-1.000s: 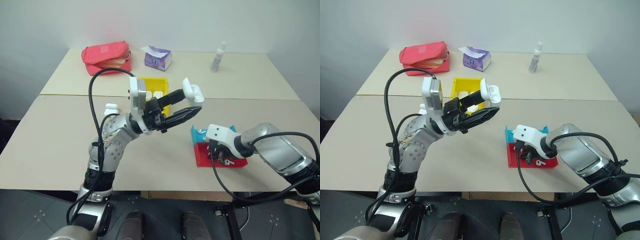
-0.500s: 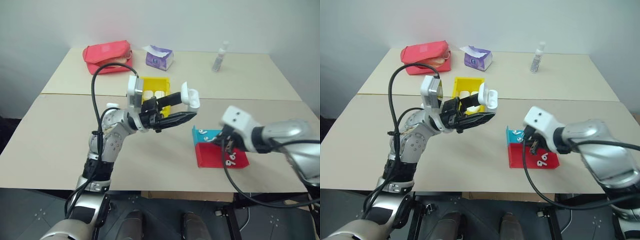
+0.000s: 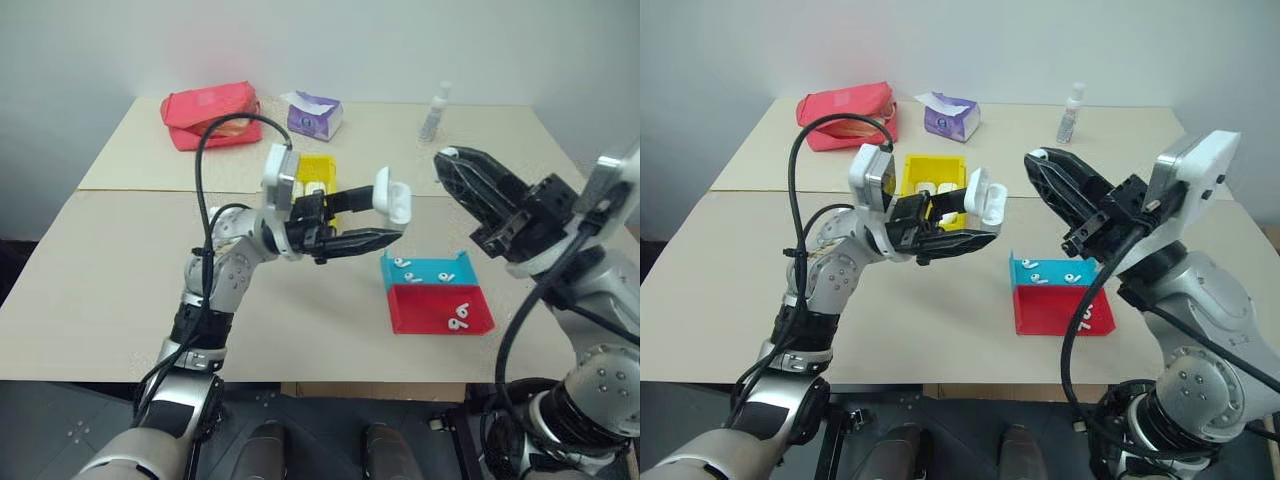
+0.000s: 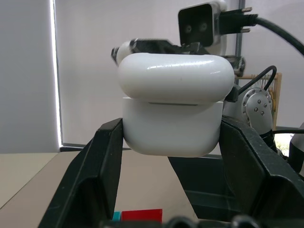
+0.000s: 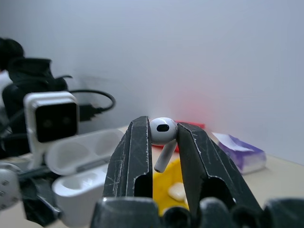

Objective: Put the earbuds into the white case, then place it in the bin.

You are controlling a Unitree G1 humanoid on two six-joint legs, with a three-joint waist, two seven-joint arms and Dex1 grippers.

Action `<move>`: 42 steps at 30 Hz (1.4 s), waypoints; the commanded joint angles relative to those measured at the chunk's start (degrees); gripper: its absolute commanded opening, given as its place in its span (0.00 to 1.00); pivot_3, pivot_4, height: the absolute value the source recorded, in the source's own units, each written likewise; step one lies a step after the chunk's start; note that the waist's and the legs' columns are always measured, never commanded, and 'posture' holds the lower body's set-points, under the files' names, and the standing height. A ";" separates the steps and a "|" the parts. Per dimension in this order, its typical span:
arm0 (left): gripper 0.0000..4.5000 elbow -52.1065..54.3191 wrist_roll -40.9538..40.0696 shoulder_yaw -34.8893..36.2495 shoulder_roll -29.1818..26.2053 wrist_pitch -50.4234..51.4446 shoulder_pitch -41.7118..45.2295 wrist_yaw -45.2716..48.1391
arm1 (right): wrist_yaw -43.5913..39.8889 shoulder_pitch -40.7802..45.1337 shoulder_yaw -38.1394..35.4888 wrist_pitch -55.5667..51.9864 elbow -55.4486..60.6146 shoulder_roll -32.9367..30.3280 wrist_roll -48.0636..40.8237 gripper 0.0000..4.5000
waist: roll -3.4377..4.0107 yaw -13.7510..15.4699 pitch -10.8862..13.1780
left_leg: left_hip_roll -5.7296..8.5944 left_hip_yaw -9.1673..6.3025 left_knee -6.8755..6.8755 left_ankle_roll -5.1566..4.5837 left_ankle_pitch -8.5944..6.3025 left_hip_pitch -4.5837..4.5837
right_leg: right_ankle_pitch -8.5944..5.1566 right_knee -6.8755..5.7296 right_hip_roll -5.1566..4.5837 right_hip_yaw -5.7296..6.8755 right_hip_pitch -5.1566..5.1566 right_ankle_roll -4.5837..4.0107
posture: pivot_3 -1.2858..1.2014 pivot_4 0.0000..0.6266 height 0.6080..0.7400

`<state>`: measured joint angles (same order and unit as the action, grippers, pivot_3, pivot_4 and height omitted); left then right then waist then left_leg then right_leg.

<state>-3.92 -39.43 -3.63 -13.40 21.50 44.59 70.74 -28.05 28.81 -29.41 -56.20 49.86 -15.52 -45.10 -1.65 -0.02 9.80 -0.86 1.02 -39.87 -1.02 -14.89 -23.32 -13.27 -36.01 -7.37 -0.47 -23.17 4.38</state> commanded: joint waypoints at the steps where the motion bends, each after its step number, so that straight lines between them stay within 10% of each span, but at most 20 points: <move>1: 0.62 -0.28 0.83 -0.25 0.36 -0.19 1.59 -0.21 | 4.20 1.50 4.48 3.05 0.13 1.89 -4.81 0.13 | 0.00 -0.20 0.00 | 0.00 0.00 0.01 0.00 0.00 0.01 | 0.00 0.01 0.00 0.00 -0.01 0.00 | 0.52 0.24 1.00; 35: 0.62 0.58 1.49 0.58 0.07 -1.89 1.59 0.26 | 6.06 -4.00 14.98 14.80 -7.81 -13.02 -5.35 0.13 | 0.00 -0.62 0.00 | 0.00 0.00 0.06 0.01 0.01 0.01 | -0.01 0.14 0.00 0.00 -0.03 -0.01 | 0.52 0.24 1.00; 42: 0.62 0.36 1.92 0.98 0.43 -2.28 1.82 0.19 | 4.78 -4.80 15.57 16.02 -8.12 -15.08 -5.70 0.67 | 0.00 -0.63 0.01 | -0.01 0.00 0.06 0.01 0.01 0.01 | -0.01 0.15 0.00 0.00 -0.03 -0.01 | 0.52 0.24 1.00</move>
<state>-5.36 -36.96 -3.61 -13.50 21.12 44.62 70.88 -22.62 24.34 -14.04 -41.23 41.00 -30.00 -50.36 -1.65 -0.65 9.81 -0.87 1.02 -39.81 -1.01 -14.88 -23.31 -13.28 -35.86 -7.37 -0.47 -23.20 4.37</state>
